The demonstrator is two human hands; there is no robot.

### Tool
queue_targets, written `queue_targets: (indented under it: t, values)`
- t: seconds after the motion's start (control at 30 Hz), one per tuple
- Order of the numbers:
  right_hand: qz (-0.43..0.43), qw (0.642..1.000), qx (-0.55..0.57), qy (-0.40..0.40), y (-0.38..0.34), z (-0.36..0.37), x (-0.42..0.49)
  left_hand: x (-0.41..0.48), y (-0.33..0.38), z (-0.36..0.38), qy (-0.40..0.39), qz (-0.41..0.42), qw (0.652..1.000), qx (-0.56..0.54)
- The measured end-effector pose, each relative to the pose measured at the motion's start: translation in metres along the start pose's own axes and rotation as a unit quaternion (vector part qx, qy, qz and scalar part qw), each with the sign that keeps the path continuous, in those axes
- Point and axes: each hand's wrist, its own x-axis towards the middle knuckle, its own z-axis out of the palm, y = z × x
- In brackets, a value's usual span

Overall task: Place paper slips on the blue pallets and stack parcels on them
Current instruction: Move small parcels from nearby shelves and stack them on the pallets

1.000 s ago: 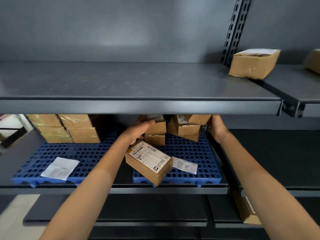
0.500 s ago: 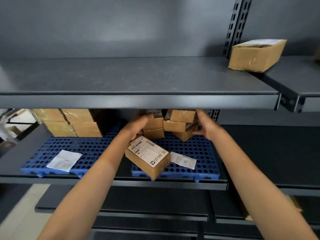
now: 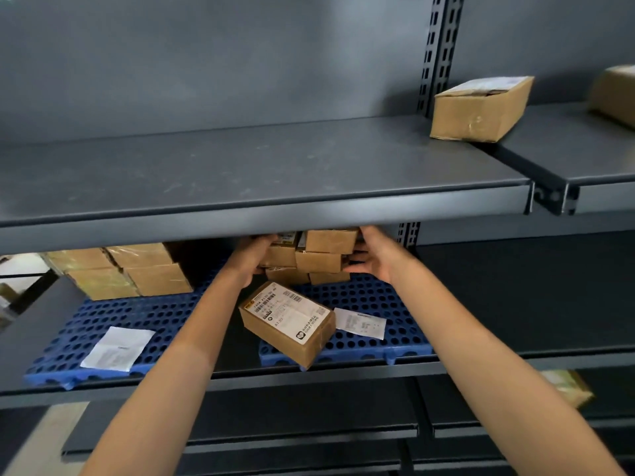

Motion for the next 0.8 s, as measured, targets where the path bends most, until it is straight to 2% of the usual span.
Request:
queue_targets:
  t: [0.2, 0.3, 0.43, 0.53, 0.6, 0.67, 0.73, 0.77, 0.8]
  values:
    - [0.006, 0.994, 0.111, 0.022, -0.005, -0.031, 0.001, -0.001, -0.004, 0.003, -0.004, 0.036, 0.999, 0.038]
    - [-0.024, 0.985, 0.166, 0.051, -0.003, -0.056, 0.007, -0.008, -0.005, 0.007, 0.004, 0.078, 0.996, 0.052]
    - [-0.036, 0.985, 0.088, 0.147, 0.017, -0.079, 0.018, -0.017, -0.029, -0.012, 0.057, 0.135, 0.982, 0.121]
    - [-0.01, 0.988, 0.019, 0.155, 0.04, -0.075, 0.028, -0.033, -0.058, -0.028, 0.121, 0.111, 0.966, 0.2]
    - [-0.013, 0.987, -0.023, 0.157, 0.047, -0.064, 0.032, -0.049, -0.075, -0.03, 0.112, 0.082, 0.97, 0.197]
    - [-0.066, 0.975, -0.095, 0.191, 0.049, -0.057, 0.035, -0.06, -0.089, -0.028, 0.077, 0.06, 0.984, 0.152]
    - [-0.151, 0.936, -0.188, 0.258, 0.053, -0.048, 0.023, -0.064, -0.098, -0.026, 0.066, 0.037, 0.99, 0.122]
    - [-0.199, 0.924, -0.186, 0.27, 0.058, -0.04, 0.011, -0.066, -0.1, -0.025, 0.066, 0.027, 0.991, 0.113]
    - [-0.24, 0.923, -0.17, 0.248, 0.064, -0.029, -0.005, -0.068, -0.101, -0.023, 0.07, 0.024, 0.992, 0.102]
